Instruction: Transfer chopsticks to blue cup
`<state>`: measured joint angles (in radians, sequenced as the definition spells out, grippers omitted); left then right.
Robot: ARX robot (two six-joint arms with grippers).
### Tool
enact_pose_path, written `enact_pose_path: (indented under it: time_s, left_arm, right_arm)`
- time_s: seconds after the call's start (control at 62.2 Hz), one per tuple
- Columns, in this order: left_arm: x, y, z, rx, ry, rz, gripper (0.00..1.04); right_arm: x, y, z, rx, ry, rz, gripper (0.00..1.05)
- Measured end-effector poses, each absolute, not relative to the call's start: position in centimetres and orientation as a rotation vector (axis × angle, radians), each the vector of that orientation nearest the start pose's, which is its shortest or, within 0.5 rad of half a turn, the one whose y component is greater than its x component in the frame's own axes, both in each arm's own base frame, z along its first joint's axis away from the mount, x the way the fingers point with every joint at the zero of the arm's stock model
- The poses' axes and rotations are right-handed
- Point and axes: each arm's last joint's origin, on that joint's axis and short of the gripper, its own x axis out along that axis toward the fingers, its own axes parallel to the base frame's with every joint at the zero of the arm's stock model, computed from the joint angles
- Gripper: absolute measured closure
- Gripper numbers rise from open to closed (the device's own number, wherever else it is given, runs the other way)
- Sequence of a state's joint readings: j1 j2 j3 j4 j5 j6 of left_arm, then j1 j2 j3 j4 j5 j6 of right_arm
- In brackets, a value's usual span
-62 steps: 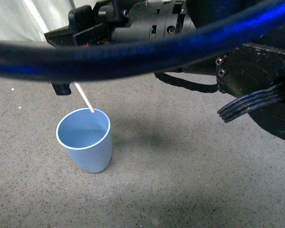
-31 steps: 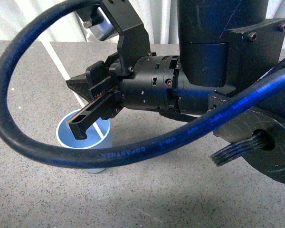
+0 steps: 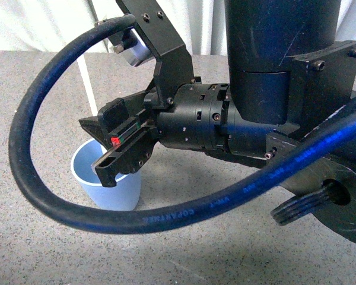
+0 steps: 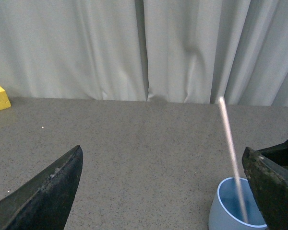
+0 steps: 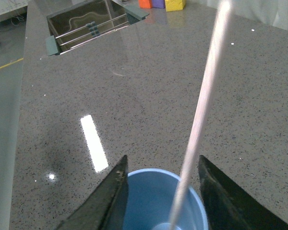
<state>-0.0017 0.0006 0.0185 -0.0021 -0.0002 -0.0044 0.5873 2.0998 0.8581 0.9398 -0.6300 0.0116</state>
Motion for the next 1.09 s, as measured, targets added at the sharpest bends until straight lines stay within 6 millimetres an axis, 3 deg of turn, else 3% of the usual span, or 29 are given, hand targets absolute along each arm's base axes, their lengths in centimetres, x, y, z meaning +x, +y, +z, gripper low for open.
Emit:
enact_pose_path:
  time_s: [0.257,0.434,0.643,0.916,1.093]
  left_arm:
    - [9.7,0.0,17.0,-0.004,-0.016,-0.002,0.07]
    - [9.7,0.0,17.0,-0.004,-0.016,-0.002,0.07]
    - [9.7,0.0,17.0,-0.004,-0.016,-0.002,0.07]
    - [9.7,0.0,17.0,-0.004,-0.016,-0.002,0.07]
    - [9.7,0.0,17.0,-0.004,-0.016,-0.002,0.07]
  right_arm:
    - [29.5,20.8,10.8,0.043,0.279,1.163,0.08]
    - [29.0,18.1,12.4,0.071,0.285,1.011,0.09]
    - [27.9,12.8,13.1,0.146,0.443,0.762,0.09]
    - [23.2,5.8,12.9,0.091,0.598,0.38,0.09]
    - [20.2,3.2,13.8,0.043,0.594,0.217,0.09]
